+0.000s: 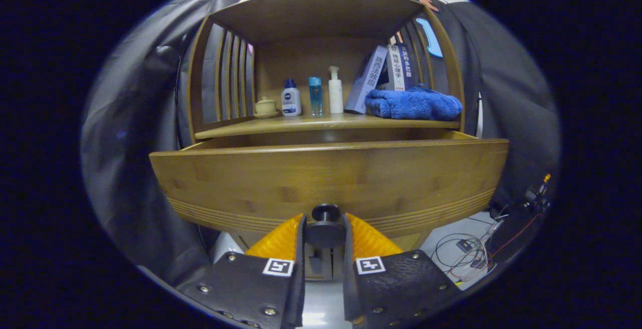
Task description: Pull open the drawer, take out the items inside it, and place them on the countertop above the cabinet.
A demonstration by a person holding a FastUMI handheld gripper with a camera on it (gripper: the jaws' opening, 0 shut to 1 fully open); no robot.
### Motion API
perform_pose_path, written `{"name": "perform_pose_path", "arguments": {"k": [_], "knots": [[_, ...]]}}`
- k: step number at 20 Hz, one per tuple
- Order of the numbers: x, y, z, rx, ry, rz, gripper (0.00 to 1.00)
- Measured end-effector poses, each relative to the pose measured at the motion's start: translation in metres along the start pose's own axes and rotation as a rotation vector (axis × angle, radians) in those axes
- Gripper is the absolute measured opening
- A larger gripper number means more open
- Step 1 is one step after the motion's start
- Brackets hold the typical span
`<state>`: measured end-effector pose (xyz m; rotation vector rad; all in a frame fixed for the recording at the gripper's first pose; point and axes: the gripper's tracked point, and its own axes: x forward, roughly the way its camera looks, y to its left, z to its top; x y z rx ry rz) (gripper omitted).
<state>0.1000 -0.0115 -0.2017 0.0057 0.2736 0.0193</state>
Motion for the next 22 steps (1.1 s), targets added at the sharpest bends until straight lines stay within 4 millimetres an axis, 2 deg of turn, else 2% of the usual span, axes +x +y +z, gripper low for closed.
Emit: {"name": "perform_pose_path", "arguments": {"k": [9,10,11,12,14,16,18,22], "knots": [[-0.067,-0.002,-0.017,-0.016,-0.034,0.012,0.31],[-0.073,-0.008,-0.006,-0.05,-0.089,-0.01,0.31],[-0.086,-0.006,-0.008,-0.069,-0.116,-0.006,0.16],[-0.085,-0.013,0.001,-0.103,-0.121,-0.05,0.01],[-0.089,0.001,0.0,-0.114,-0.11,0.017,0.02],[-0.094,0.006,0.008,-0.078,-0.086,0.029,0.08],[-0.096,0.005,0.032,-0.039,-0.106,0.017,0.11],[-0.091,0.015,0.081,0.03,-0.102,0.031,0.62]]}}
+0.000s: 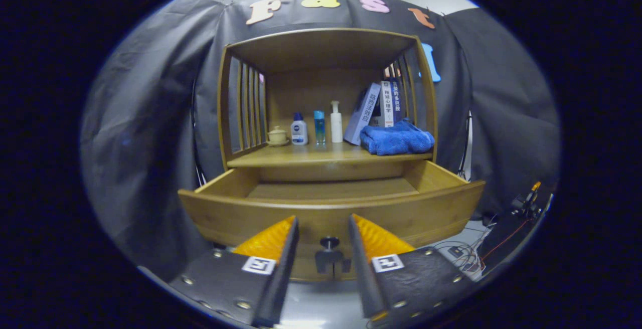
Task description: Pull open the drawer, take out the items inside it, and place them on the countertop above the cabinet.
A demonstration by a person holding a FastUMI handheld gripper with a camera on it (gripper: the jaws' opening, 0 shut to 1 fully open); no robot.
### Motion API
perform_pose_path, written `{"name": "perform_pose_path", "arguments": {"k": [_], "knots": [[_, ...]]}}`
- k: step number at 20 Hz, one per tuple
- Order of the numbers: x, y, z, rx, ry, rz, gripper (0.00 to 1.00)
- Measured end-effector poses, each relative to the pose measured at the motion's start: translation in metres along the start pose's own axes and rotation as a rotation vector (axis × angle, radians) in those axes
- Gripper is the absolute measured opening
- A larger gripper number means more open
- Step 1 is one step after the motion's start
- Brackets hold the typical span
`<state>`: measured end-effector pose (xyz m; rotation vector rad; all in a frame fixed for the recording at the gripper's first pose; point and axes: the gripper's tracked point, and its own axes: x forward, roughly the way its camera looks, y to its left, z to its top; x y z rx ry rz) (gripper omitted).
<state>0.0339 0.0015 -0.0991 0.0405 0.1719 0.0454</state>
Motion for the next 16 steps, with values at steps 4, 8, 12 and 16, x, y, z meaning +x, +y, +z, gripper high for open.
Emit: {"name": "perform_pose_path", "arguments": {"k": [4,8,12,16], "knots": [[0.028,-0.002,0.029,0.026,0.067,-0.015,1.0],[0.066,-0.016,0.029,-0.031,0.238,-0.116,1.0],[0.107,-0.018,0.027,-0.107,0.381,-0.119,1.0],[0.138,-0.02,-0.017,-0.11,0.622,-0.111,1.0]]}}
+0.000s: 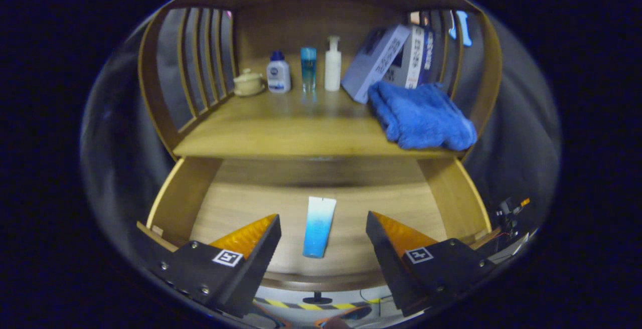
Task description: Pull open the drawer, take out the items inside it, and place them on the countertop above the cabinet.
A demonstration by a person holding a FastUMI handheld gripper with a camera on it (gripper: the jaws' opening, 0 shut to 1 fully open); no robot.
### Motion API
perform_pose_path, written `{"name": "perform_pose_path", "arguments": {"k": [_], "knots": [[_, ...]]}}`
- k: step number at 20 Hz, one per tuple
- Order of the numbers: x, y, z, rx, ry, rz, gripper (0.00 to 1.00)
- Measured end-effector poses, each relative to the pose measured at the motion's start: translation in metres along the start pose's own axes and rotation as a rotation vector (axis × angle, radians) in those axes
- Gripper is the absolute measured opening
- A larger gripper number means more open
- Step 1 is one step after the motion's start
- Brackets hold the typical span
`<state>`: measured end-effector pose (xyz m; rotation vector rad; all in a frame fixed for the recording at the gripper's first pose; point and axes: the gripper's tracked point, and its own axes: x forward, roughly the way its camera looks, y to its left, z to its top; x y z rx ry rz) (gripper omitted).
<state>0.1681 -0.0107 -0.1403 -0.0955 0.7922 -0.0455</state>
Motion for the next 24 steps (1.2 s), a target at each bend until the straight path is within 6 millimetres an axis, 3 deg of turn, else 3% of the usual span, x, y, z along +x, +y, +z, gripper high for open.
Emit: {"name": "perform_pose_path", "arguments": {"k": [3,6,8,10,11,14,15,16,19,24], "knots": [[0.028,-0.005,-0.022,-0.03,0.155,-0.037,1.0],[0.047,-0.015,-0.026,-0.035,0.208,-0.087,1.0],[0.055,-0.016,-0.032,-0.012,0.264,-0.097,0.92],[0.062,-0.004,-0.039,0.016,0.306,-0.046,0.81],[0.067,-0.002,-0.044,0.01,0.323,-0.039,0.81],[0.073,-0.004,-0.044,0.017,0.311,-0.072,0.5],[0.071,-0.008,-0.043,-0.001,0.301,-0.083,0.39],[0.069,-0.011,-0.037,0.003,0.258,-0.092,0.36],[0.057,-0.005,-0.019,0.042,0.157,-0.048,0.36],[0.028,0.01,-0.015,0.05,0.08,0.031,0.36]]}}
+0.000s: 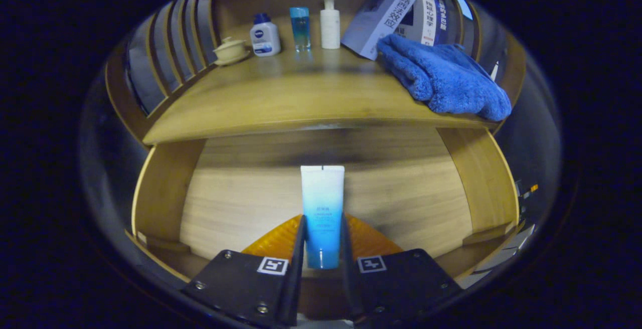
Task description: Pull open the drawer, take out the items inside it, and place them on the countertop above the cabinet.
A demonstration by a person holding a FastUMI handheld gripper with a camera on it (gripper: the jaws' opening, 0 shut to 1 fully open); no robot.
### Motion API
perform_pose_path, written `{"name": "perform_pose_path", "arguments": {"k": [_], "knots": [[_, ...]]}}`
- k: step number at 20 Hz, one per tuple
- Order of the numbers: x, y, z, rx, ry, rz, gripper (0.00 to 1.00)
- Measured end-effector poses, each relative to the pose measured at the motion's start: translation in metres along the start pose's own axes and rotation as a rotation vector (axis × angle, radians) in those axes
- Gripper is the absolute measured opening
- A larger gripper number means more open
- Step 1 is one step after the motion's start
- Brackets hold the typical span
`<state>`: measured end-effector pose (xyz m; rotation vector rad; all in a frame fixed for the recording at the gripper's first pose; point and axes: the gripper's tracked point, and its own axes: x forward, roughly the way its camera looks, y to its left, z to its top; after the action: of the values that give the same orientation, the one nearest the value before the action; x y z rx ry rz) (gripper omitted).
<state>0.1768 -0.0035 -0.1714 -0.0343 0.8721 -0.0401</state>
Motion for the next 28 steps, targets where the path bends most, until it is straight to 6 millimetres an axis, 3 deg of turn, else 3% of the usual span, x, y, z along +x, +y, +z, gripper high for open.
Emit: {"name": "perform_pose_path", "arguments": {"k": [8,10,11,14,18,23,28], "knots": [[-0.059,0.021,0.021,0.036,-0.259,0.071,0.36],[-0.067,0.028,0.025,0.011,-0.274,0.105,0.36],[-0.066,0.028,0.023,-0.003,-0.263,0.099,0.29],[-0.069,0.03,0.025,-0.008,-0.282,0.108,0.29],[-0.092,0.025,0.057,0.011,-0.366,0.106,0.29],[-0.111,0.018,0.115,-0.02,-0.486,0.066,0.29],[-0.103,0.024,0.172,-0.035,-0.562,0.038,0.29]]}}
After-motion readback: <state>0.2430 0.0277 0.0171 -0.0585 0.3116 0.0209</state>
